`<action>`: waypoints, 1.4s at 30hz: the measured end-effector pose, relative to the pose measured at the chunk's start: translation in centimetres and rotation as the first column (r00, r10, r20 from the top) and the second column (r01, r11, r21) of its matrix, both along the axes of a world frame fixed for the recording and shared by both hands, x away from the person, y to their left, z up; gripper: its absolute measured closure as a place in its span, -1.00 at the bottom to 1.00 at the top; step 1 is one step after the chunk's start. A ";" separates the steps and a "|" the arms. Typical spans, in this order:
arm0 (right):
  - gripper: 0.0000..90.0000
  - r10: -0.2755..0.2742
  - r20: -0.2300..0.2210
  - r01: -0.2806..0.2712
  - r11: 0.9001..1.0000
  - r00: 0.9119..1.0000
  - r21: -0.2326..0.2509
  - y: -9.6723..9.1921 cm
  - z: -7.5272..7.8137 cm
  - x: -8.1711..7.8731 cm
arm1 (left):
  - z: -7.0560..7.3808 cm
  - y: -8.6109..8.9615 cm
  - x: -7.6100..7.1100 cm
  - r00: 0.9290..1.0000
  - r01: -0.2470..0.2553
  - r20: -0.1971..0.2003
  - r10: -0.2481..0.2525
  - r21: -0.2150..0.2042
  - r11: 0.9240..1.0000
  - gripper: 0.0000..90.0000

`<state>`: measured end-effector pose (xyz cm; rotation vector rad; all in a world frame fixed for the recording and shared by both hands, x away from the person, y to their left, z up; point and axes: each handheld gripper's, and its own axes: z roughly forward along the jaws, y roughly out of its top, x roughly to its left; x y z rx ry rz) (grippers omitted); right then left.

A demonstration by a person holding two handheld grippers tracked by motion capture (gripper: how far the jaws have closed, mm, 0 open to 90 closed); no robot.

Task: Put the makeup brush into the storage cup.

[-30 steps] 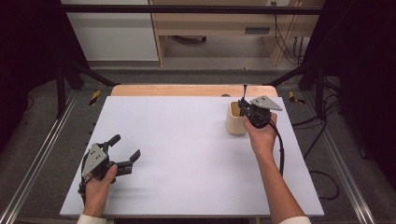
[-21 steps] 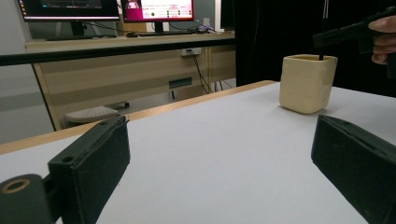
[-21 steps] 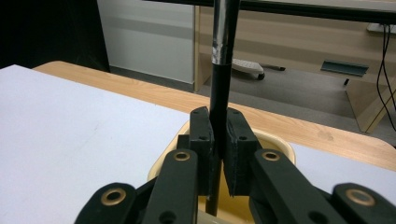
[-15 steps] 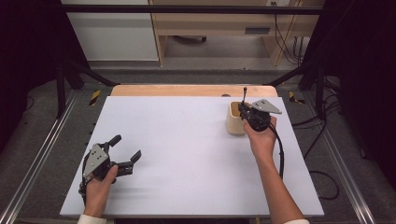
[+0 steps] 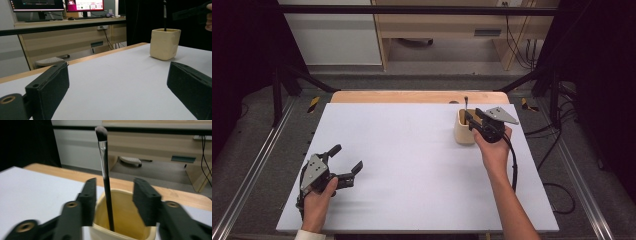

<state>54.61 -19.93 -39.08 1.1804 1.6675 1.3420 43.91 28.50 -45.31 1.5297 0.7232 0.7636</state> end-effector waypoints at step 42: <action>-0.89 0.066 -0.024 -0.068 0.992 0.998 -0.111 0.3 1.8 -3.9 | 0.0 -0.3 -0.1 1.000 0.008 -0.007 -0.008 0.003 1.000 -0.94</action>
